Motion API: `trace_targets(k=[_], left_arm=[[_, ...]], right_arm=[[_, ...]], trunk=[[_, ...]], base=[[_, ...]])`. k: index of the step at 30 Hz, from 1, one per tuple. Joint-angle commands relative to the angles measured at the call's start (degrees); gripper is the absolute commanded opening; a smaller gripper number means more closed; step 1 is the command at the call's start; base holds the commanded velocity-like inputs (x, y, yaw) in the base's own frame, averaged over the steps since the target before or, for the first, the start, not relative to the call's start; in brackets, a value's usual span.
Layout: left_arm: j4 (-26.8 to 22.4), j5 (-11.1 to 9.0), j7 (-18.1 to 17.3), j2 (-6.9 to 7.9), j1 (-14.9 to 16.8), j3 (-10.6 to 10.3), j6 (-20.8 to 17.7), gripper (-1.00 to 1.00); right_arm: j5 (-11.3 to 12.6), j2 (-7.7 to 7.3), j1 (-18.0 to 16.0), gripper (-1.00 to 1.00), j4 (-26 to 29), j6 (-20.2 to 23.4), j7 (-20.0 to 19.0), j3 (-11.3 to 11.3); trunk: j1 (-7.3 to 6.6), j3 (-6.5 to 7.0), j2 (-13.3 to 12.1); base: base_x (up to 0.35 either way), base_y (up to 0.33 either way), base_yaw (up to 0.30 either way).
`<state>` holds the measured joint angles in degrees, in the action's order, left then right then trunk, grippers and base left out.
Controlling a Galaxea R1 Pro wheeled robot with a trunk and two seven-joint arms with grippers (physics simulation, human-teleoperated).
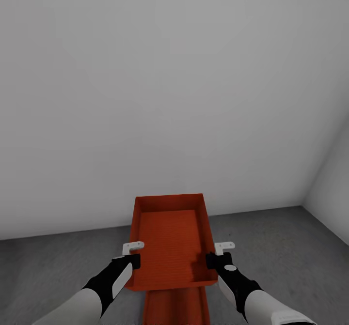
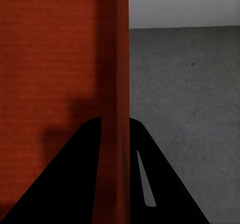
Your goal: Move the two storage containers from the living room to the garage. In the garage, place one container on the floor and stack the other container on top of it (either order is fine).
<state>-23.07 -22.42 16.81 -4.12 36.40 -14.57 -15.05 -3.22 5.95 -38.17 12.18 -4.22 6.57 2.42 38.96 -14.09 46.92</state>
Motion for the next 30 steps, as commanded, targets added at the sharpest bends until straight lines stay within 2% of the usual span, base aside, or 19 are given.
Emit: trace_targets(k=[1, 21, 30], left_arm=[[-0.24, 1.58, 0.77, 0.95, 0.07, 1.08, 1.34, -1.0], [-0.22, 1.58, 0.77, 0.95, 0.07, 1.12, 1.26, -1.0], [-0.22, 1.56, 0.78, 0.95, 0.07, 1.12, 1.25, -1.0]], right_arm=[[-0.27, -0.73, -0.01, -1.0, -0.14, -0.17, 1.51, -1.36], [-0.25, -0.68, 0.01, -1.0, -0.14, -0.2, 1.58, -1.36], [-0.23, -0.67, 0.02, -1.0, -0.14, -0.18, 1.6, -1.36]], trunk=[[0.01, -0.17, 0.07], [0.01, -2.0, 0.07], [0.01, -2.82, 0.07]], base=[[0.0, 0.0, 0.0], [-0.001, 0.0, 0.0], [-0.14, 0.0, 0.0]])
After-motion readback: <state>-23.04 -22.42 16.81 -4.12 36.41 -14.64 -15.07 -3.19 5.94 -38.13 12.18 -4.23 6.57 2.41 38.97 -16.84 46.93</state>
